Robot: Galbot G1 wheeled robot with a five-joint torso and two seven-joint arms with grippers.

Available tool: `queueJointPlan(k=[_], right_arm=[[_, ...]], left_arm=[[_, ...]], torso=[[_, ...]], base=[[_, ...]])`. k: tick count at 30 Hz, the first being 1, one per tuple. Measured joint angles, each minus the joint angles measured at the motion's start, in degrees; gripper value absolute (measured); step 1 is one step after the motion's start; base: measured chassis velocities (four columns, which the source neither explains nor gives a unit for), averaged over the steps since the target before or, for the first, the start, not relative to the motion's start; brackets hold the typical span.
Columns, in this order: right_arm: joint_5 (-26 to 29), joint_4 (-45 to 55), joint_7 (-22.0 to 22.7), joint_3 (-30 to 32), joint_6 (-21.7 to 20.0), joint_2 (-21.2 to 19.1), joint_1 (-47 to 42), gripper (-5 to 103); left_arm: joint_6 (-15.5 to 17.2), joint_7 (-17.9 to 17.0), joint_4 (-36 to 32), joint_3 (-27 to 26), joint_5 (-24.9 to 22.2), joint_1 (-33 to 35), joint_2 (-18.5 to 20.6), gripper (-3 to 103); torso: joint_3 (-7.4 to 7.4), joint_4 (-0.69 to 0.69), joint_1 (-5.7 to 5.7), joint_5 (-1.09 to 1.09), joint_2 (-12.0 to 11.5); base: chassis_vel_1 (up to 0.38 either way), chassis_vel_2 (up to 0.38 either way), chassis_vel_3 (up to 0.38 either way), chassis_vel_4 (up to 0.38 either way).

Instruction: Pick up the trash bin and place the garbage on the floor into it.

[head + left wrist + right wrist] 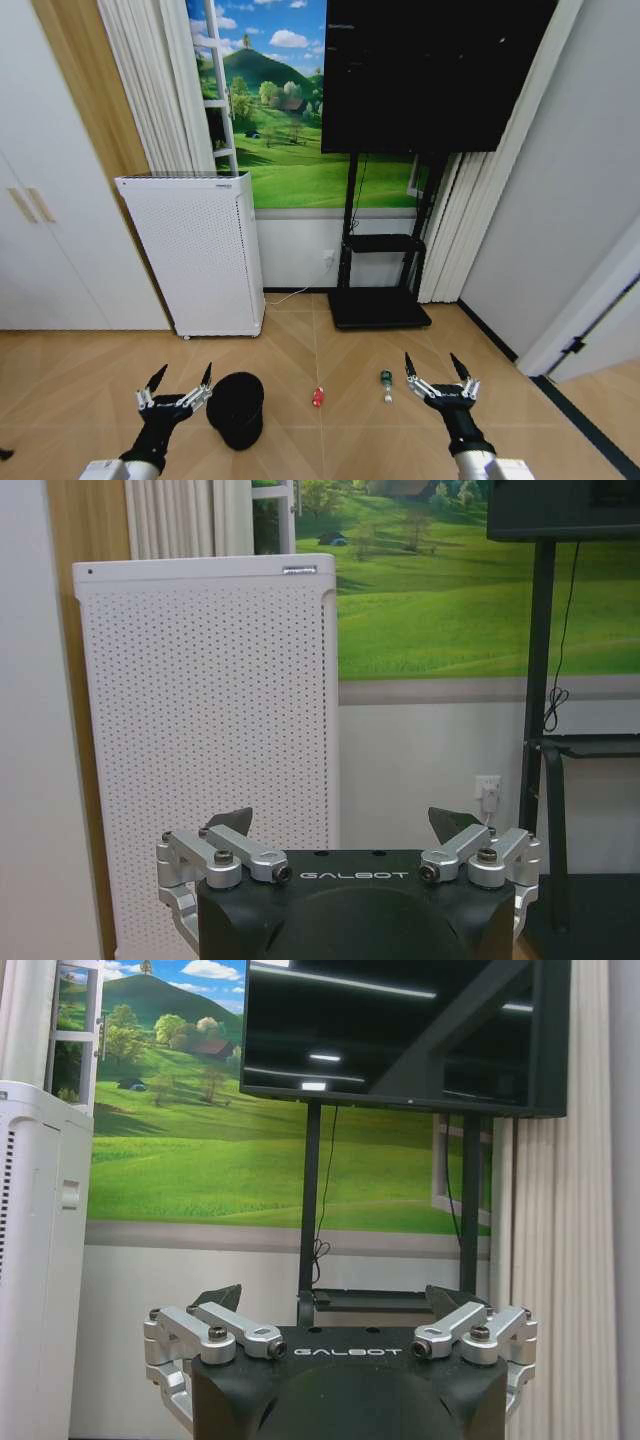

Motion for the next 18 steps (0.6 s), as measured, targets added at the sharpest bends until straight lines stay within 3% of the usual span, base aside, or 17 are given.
queueJointPlan(k=[12,13,18], right_arm=[[-1.04,-1.32,0.46,-0.18,3.28,0.16,0.53,100],[-1.10,-1.33,0.51,-0.09,3.60,0.08,0.47,100],[-1.20,-1.32,0.50,-0.07,3.96,0.05,0.20,100]], left_arm=[[0.30,0.01,0.25,-0.11,-0.01,0.12,0.22,99],[0.35,0.01,0.37,-0.10,0.05,0.15,0.20,99],[0.37,0.01,0.54,0.06,0.27,0.19,0.07,99]], torso=[[0.03,0.00,0.07,0.07,-0.02],[0.02,0.00,0.05,-0.02,-0.01],[0.01,-0.02,0.04,0.01,-0.02]], base=[[-0.340,0.338,0.330,-0.333],[-0.258,0.170,0.190,-0.184],[-0.101,0.103,0.100,-0.051]])
